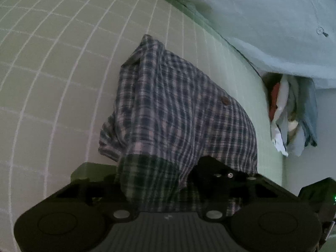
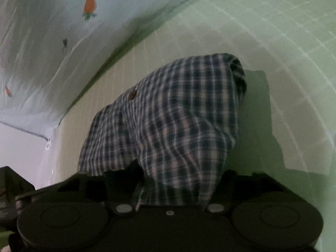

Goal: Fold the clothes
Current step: 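Carry the folded shirt with both tools onto the clothes stack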

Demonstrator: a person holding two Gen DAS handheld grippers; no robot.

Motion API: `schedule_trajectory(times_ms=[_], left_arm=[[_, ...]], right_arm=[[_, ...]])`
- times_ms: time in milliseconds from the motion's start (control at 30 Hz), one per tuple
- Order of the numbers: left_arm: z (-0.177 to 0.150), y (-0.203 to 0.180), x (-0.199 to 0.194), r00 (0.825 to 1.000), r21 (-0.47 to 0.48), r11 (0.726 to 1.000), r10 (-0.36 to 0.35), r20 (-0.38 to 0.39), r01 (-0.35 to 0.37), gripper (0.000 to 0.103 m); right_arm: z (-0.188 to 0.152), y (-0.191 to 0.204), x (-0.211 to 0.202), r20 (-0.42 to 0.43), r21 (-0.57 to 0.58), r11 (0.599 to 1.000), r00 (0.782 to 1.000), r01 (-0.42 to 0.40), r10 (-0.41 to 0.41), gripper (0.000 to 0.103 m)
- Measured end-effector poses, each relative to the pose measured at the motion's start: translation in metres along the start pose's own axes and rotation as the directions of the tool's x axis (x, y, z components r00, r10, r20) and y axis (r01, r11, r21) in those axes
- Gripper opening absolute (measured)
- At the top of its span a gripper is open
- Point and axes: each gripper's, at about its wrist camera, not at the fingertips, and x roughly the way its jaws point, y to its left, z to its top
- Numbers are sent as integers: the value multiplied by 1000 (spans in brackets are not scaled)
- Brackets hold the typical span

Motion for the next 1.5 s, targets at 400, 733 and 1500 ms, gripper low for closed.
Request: schedule_trajectory(times_ms=[400,733,1500], left_arm=[[-25,-64,0,995,206,974,-84,-53,93,38],[-25,-191,51,984,325,929,-177,-38,179,38],[162,-565,251,971,458,880,-201,130,121,79]], right_arm=[[-24,16,-68,125,-146,977,982,156,-139,36],[35,-62,-155,278,-77,978,946,196,-168,35],[421,-293,-307,591,161,883,674,440,-444,87]])
